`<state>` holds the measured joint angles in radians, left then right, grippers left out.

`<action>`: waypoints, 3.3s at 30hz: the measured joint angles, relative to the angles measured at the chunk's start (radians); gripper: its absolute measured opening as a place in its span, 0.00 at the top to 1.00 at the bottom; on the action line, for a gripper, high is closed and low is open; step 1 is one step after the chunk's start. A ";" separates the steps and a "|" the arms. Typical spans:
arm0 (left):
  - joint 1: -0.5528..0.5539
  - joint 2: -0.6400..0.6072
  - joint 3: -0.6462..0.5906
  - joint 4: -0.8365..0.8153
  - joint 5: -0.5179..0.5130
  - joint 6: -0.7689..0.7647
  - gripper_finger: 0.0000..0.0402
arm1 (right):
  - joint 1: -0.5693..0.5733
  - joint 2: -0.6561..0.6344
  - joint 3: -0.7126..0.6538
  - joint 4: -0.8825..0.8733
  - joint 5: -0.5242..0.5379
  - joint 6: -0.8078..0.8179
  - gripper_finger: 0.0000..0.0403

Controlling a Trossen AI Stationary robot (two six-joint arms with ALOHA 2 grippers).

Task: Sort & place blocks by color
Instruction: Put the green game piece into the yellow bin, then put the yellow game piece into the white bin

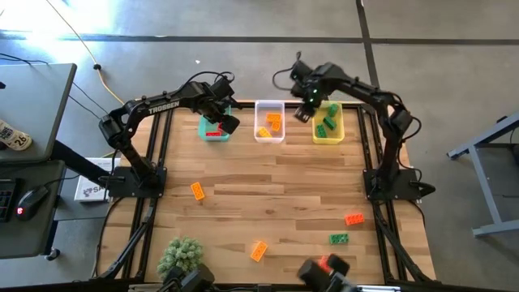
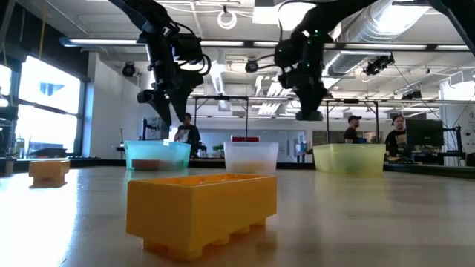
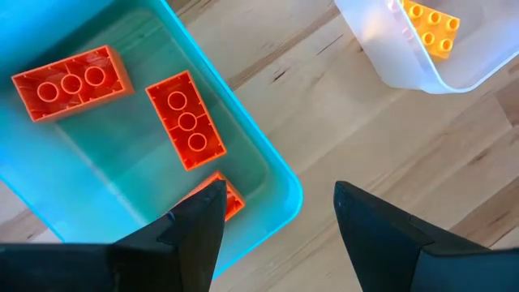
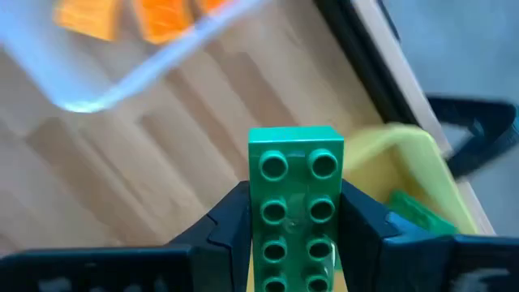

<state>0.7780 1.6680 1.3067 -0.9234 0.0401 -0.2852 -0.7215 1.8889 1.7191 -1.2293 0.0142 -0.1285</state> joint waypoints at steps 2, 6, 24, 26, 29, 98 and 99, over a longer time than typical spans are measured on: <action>0.000 0.000 0.000 0.000 -0.002 0.000 0.46 | -0.047 0.000 0.000 -0.009 -0.001 0.020 0.73; -0.002 0.000 0.000 0.000 0.000 -0.027 0.46 | -0.126 0.005 0.000 -0.033 -0.011 0.028 0.73; -0.154 0.000 0.000 -0.004 0.109 -0.082 0.46 | -0.187 0.157 0.000 -0.132 -0.002 -0.036 0.73; -0.178 0.000 0.000 -0.012 0.154 -0.082 0.46 | -0.187 0.162 0.000 -0.137 -0.003 -0.037 0.73; -0.218 0.000 0.000 -0.034 0.181 -0.082 0.46 | -0.187 0.168 0.000 -0.143 0.003 -0.037 0.71; -0.953 0.000 -0.129 -0.472 -0.180 -1.737 0.46 | 0.155 0.061 0.000 -0.265 -0.070 -0.012 0.37; -0.952 0.000 -0.143 -0.452 -0.178 -1.749 0.46 | 0.156 0.061 0.000 -0.266 -0.070 -0.012 0.37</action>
<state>-0.1741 1.6680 1.1636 -1.3752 -0.1379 -2.0344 -0.5659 1.9503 1.7191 -1.4948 -0.0559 -0.1402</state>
